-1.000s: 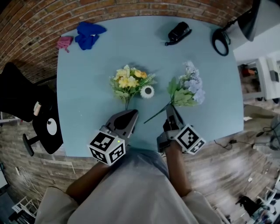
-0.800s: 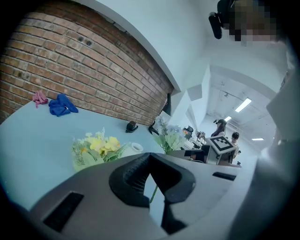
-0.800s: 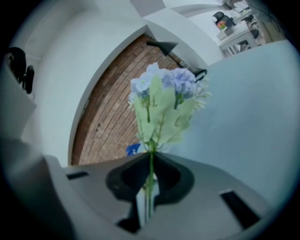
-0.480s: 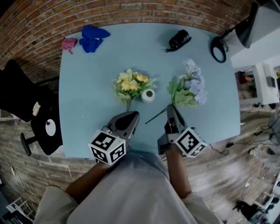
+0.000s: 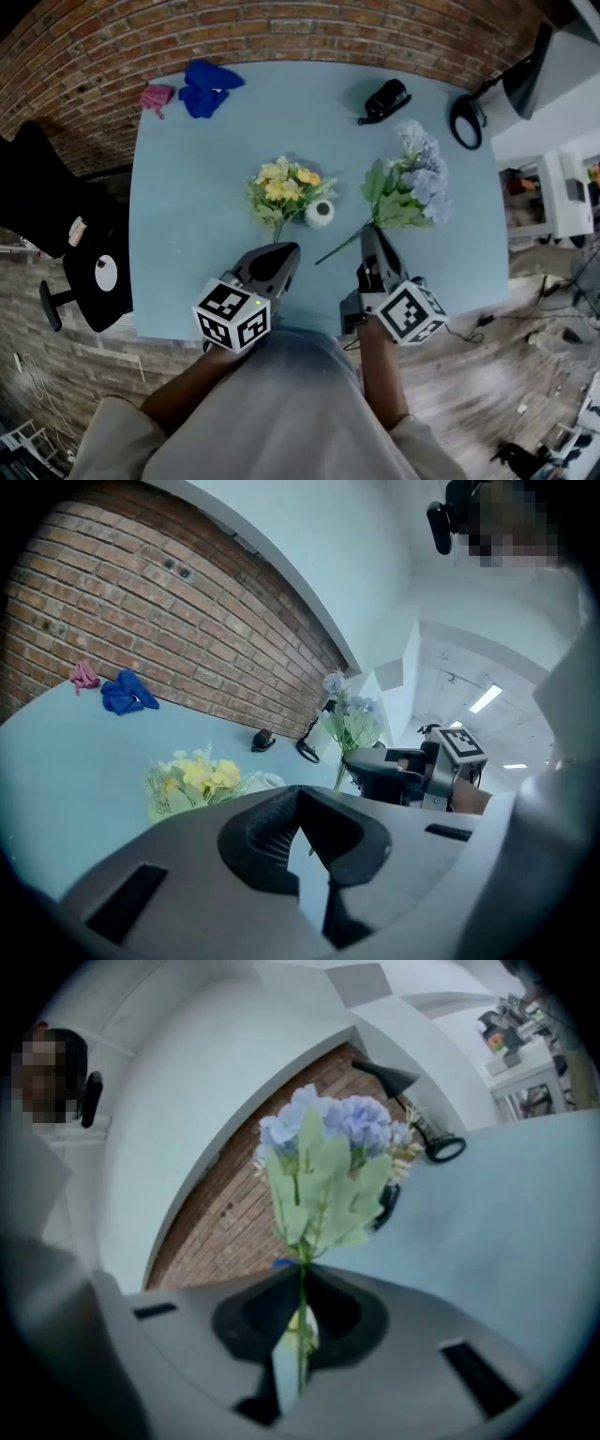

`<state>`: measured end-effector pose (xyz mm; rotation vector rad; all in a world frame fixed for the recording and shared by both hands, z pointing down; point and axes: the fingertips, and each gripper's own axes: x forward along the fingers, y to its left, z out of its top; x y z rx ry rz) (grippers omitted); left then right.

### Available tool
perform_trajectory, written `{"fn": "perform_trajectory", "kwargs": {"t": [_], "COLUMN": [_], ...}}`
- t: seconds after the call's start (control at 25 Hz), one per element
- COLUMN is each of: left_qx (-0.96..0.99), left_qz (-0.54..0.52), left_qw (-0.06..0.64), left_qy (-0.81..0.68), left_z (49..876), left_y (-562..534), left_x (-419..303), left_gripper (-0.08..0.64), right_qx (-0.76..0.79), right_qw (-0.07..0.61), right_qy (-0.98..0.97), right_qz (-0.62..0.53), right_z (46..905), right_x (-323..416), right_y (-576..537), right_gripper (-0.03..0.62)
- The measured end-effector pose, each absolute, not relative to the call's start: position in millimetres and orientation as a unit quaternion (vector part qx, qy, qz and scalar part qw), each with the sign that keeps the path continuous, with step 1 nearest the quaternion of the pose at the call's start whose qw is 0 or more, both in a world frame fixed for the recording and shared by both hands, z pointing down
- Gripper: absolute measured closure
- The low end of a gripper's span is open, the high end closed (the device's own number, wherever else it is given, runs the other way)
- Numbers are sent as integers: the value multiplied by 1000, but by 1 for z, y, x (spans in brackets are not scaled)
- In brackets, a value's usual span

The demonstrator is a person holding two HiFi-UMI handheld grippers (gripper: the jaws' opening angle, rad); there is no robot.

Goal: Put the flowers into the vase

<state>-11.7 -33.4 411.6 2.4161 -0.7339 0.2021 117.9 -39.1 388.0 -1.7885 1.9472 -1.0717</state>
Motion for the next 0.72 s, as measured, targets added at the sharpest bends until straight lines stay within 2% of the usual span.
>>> {"fn": "perform_trajectory", "kwargs": {"t": [0.72], "left_qx": [906], "left_qz": [62], "left_qw": [315], "left_qy": [-275], "left_z": [408], "left_y": [-33], "left_x": [-13], "left_gripper": [540], "right_qx": [-615], "right_qw": [131], "right_qy": [720], "right_qz": [-293], "right_z": [333], "right_x": [118], "right_y": [-75], "right_gripper": [552]}}
